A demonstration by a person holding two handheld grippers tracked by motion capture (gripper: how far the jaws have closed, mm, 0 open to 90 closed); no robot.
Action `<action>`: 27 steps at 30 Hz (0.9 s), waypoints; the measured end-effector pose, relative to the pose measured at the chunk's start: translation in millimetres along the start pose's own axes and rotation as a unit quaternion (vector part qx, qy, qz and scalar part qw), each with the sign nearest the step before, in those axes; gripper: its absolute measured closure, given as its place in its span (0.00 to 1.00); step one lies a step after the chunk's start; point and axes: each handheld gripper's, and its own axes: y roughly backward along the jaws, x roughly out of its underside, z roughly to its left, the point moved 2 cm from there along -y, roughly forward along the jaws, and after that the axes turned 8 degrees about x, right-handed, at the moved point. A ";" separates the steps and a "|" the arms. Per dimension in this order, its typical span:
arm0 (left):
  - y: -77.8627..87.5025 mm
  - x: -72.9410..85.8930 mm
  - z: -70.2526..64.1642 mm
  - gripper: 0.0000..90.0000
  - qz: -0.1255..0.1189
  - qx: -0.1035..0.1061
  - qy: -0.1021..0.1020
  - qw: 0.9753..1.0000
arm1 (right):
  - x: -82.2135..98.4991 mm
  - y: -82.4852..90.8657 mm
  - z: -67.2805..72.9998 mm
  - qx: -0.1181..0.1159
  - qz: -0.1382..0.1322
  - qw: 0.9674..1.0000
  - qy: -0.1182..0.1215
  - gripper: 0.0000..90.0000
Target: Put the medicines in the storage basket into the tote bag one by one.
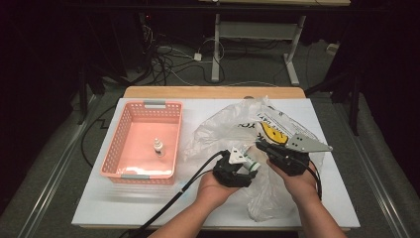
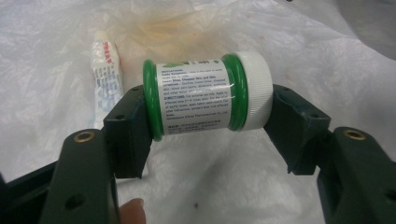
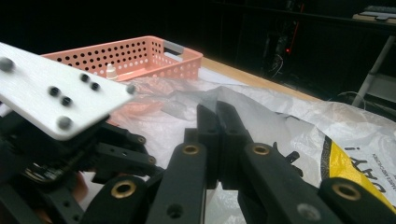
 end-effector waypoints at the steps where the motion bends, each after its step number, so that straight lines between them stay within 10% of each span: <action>1: -3.9 -1.3 0.8 0.39 -0.001 -0.001 -0.001 1.000 | 0.0 0.0 -0.2 0.000 0.000 1.000 -0.001 1.00; 27: -44.2 -12.4 12.5 0.30 -0.016 -0.034 0.020 0.999 | 1.4 -0.2 -4.2 0.002 0.001 1.000 -0.004 1.00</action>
